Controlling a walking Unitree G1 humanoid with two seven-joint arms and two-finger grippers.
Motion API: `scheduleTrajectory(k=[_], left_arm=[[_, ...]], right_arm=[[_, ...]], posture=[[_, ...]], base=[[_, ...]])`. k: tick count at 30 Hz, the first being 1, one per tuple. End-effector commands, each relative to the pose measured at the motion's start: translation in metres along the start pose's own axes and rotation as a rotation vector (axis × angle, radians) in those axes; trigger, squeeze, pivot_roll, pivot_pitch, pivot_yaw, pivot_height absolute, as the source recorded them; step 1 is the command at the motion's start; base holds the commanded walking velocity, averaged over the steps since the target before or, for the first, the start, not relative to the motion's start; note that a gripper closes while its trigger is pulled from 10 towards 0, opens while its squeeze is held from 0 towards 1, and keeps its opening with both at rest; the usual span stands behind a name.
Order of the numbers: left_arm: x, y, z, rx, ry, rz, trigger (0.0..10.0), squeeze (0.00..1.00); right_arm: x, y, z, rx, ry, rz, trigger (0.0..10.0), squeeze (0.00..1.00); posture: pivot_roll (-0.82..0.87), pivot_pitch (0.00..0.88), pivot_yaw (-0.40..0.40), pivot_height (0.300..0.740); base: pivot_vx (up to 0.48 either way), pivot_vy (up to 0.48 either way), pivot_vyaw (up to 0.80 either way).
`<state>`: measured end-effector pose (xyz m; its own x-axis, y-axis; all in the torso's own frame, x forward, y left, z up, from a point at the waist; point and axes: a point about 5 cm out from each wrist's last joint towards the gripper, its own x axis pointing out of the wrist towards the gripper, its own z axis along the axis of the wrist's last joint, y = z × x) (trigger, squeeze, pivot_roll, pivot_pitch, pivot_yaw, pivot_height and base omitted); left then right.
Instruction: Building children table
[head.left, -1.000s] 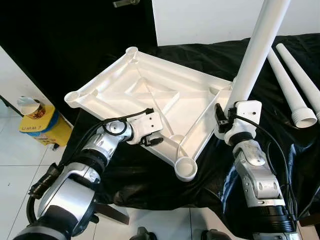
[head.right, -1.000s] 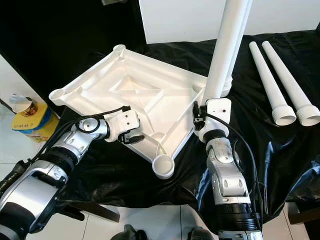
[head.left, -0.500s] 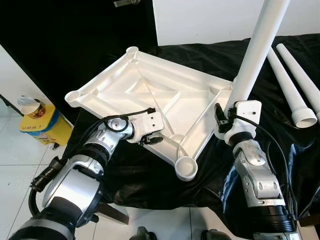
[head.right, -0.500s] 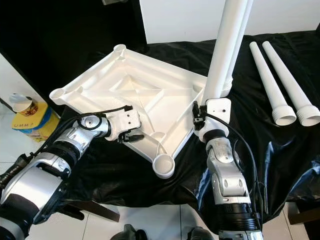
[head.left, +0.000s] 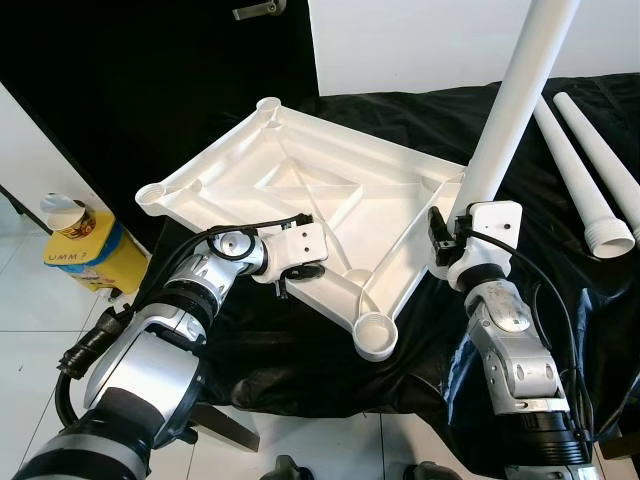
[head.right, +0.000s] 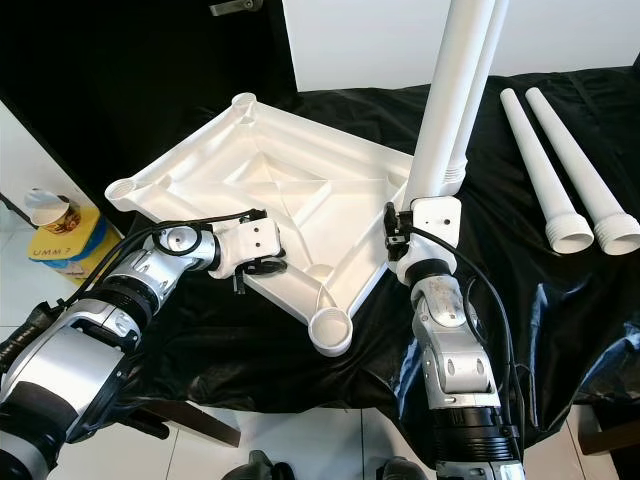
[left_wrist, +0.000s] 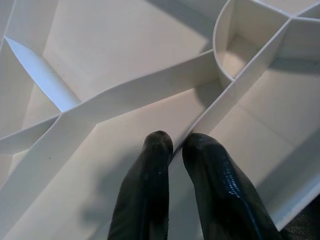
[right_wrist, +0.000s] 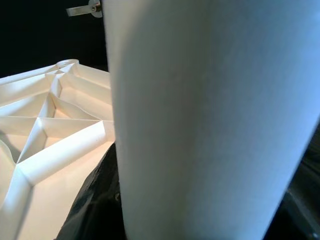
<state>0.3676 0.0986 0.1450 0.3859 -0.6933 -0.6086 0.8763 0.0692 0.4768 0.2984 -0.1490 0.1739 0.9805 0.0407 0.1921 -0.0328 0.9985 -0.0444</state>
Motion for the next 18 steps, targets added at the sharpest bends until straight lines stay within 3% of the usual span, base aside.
scheduleTrajectory(k=[1, 2, 3, 4, 5, 7, 8, 18], left_arm=[[0.0107, -0.0222, -0.019, -0.094, 0.044, -0.062, 0.0, 0.0], [0.0107, -0.0222, -0.019, -0.094, 0.044, -0.062, 0.0, 0.0], [0.0121, -0.0232, -0.0186, -0.095, 0.041, -0.063, 2.0, 0.0], [0.0121, -0.0232, -0.0186, -0.095, 0.041, -0.063, 2.0, 0.0], [0.0128, -0.0234, -0.0184, -0.097, 0.041, -0.064, 10.0, 0.0], [0.0131, -0.0219, -0.0176, -0.115, 0.034, -0.055, 10.0, 0.0], [0.0128, -0.0203, -0.0171, -0.128, 0.031, -0.046, 10.0, 1.0], [0.0087, -0.0156, -0.0151, -0.162, -0.002, -0.054, 10.0, 1.0]], right_arm=[[-0.0012, 0.0043, -0.0011, 0.011, 0.008, 0.015, 10.0, 0.0], [-0.0012, 0.0043, -0.0011, 0.011, 0.008, 0.015, 10.0, 0.0], [-0.0011, 0.0044, -0.0012, 0.012, 0.009, 0.015, 10.0, 0.0], [-0.0011, 0.0044, -0.0012, 0.012, 0.009, 0.015, 10.0, 0.0], [-0.0011, 0.0043, -0.0012, 0.012, 0.009, 0.015, 10.0, 0.0], [-0.0013, 0.004, -0.0014, 0.011, 0.01, 0.015, 10.0, 0.0], [-0.0015, 0.0037, -0.0015, 0.01, 0.011, 0.014, 10.0, 0.0], [-0.0032, 0.0045, -0.0023, 0.011, 0.013, 0.012, 10.0, 0.0]], posture=[[-0.07, 0.114, 0.088, 0.74], [-0.07, 0.114, 0.088, 0.74], [-0.07, 0.116, 0.087, 0.74], [-0.07, 0.116, 0.087, 0.74], [-0.07, 0.116, 0.087, 0.74], [-0.07, 0.116, 0.087, 0.74], [-0.07, 0.117, 0.087, 0.74], [-0.07, 0.116, 0.094, 0.74]], base=[[0.0, 0.0, 0.0], [0.0, 0.0, 0.0], [0.0, 0.0, 0.0], [0.0, 0.0, 0.0], [0.0, 0.0, 0.0], [0.0, 0.0, 0.0], [0.0, 0.0, 0.0], [0.0, 0.0, 0.0]])
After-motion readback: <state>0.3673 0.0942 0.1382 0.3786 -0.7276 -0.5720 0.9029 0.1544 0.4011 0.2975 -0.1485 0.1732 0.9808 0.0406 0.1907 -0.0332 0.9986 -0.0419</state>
